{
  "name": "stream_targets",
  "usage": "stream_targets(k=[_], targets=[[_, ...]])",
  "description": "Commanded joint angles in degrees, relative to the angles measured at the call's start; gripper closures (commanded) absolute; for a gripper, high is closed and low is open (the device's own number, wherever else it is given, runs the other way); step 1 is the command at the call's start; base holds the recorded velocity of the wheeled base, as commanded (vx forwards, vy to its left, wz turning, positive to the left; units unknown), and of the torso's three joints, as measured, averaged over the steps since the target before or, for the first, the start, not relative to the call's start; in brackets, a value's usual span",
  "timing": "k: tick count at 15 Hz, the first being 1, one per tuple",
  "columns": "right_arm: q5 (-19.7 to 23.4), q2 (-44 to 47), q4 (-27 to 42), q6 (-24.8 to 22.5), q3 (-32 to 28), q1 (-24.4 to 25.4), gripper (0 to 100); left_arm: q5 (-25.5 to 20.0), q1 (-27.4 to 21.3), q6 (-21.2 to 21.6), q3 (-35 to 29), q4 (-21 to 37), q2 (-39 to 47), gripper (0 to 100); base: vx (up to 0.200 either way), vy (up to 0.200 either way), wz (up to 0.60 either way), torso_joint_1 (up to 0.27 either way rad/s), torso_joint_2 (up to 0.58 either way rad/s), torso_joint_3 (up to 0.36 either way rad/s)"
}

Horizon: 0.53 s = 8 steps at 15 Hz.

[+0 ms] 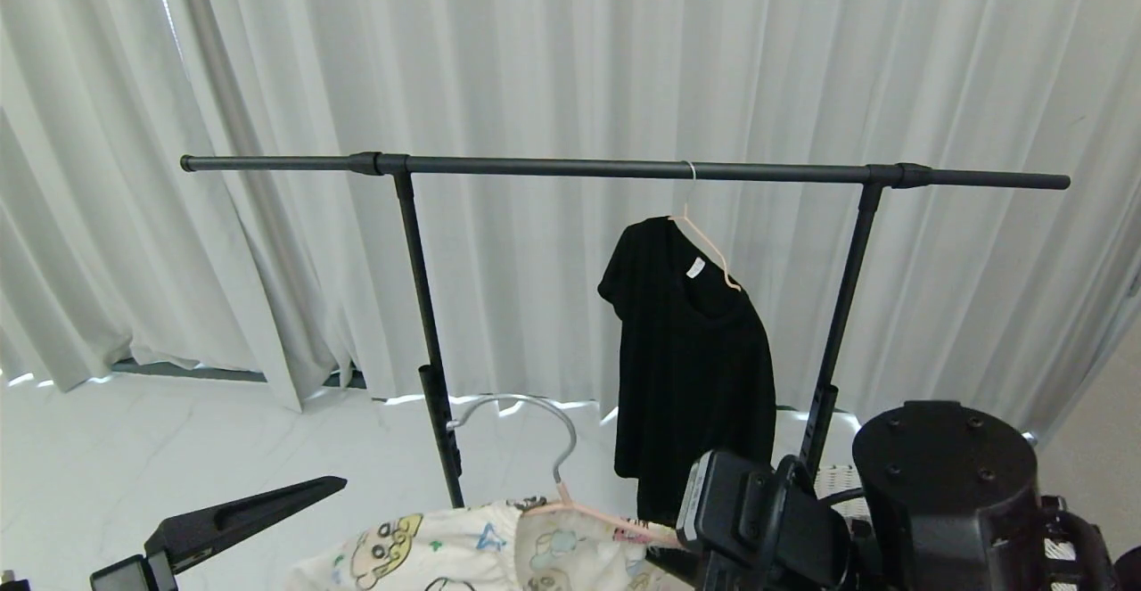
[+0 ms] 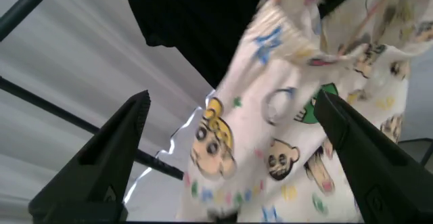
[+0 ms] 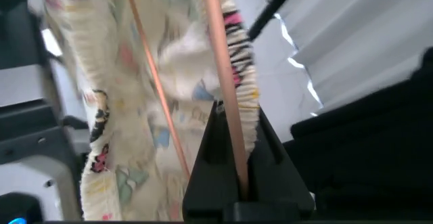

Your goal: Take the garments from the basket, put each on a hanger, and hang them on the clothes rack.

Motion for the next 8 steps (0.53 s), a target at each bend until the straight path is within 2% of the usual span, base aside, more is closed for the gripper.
stream_targets(k=[1, 4, 8], targets=[[0.03, -0.70, 0.02, -0.03, -1.08, -2.11, 100, 0.05, 0.13, 0.01, 0.39, 0.10, -1.27, 0, 0.000, 0.000, 0.00, 0.000, 0.00, 0.000], [0.03, -2.02, 0.28, -0.12, -1.87, -4.40, 100, 0.49, 1.88, 0.01, 3.11, 0.10, -4.44, 0, 0.000, 0.000, 0.00, 0.000, 0.00, 0.000], [0.39, -6.33, 0.81, -0.39, -1.69, -5.45, 100, 0.05, 17.35, 0.10, 10.14, 0.10, -10.68, 0, 0.000, 0.000, 0.00, 0.000, 0.00, 0.000]])
